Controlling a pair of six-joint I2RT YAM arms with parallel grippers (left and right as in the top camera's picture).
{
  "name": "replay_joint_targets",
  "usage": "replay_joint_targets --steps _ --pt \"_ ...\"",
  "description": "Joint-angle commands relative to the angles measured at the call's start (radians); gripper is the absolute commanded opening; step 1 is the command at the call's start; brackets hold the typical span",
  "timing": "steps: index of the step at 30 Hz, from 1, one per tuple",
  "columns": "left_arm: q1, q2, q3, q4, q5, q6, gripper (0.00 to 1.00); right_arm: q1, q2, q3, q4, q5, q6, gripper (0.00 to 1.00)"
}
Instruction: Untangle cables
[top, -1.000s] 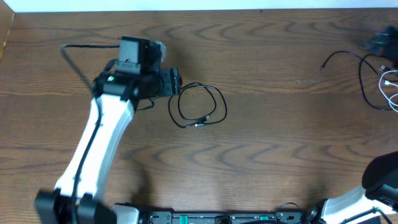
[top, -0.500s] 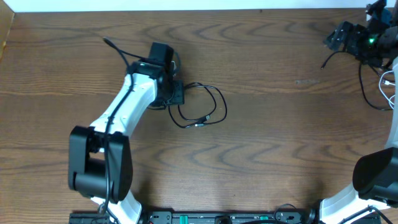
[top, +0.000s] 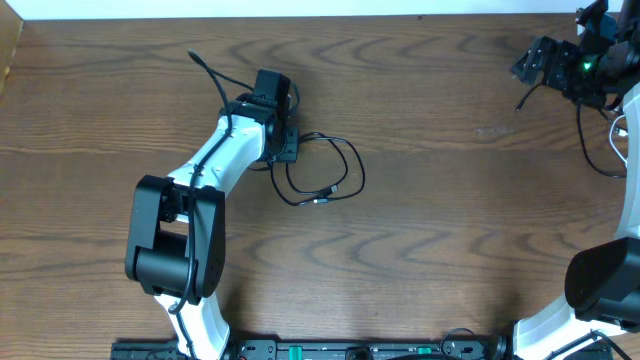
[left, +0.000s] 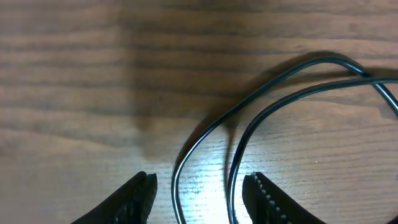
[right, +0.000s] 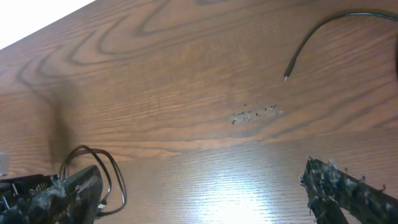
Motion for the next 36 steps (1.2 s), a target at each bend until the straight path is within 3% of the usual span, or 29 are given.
replay_joint_targets --steps 1,13,16,20,22,25,31,36 --pt "-0.007 0.028 0.014 0.001 -0.020 0.115 0.49 0.005 -0.006 0.011 -0.008 0.008 -0.014 0.99" --pt "-0.007 0.098 0.014 0.019 -0.020 0.164 0.45 0.005 -0.006 0.011 -0.037 0.008 -0.014 0.99" --pt "-0.007 0.109 0.014 0.020 -0.020 0.164 0.38 0.006 -0.006 0.011 -0.043 0.008 -0.014 0.99" --pt "-0.007 0.148 0.014 0.019 -0.020 0.164 0.35 0.017 -0.006 0.011 -0.057 0.008 -0.014 0.99" --pt "-0.007 0.164 0.014 0.018 -0.020 0.164 0.28 0.026 -0.006 0.011 -0.064 0.008 -0.014 0.99" --pt "-0.009 0.164 0.015 0.019 -0.019 0.163 0.08 0.041 -0.006 0.011 -0.069 0.008 -0.014 0.99" --pt "-0.020 0.040 0.018 0.000 -0.011 0.147 0.07 0.083 -0.006 0.011 -0.072 0.000 -0.014 0.99" --pt "-0.020 -0.180 0.018 0.044 0.176 0.088 0.07 0.134 -0.006 0.011 -0.059 -0.094 -0.015 0.99"
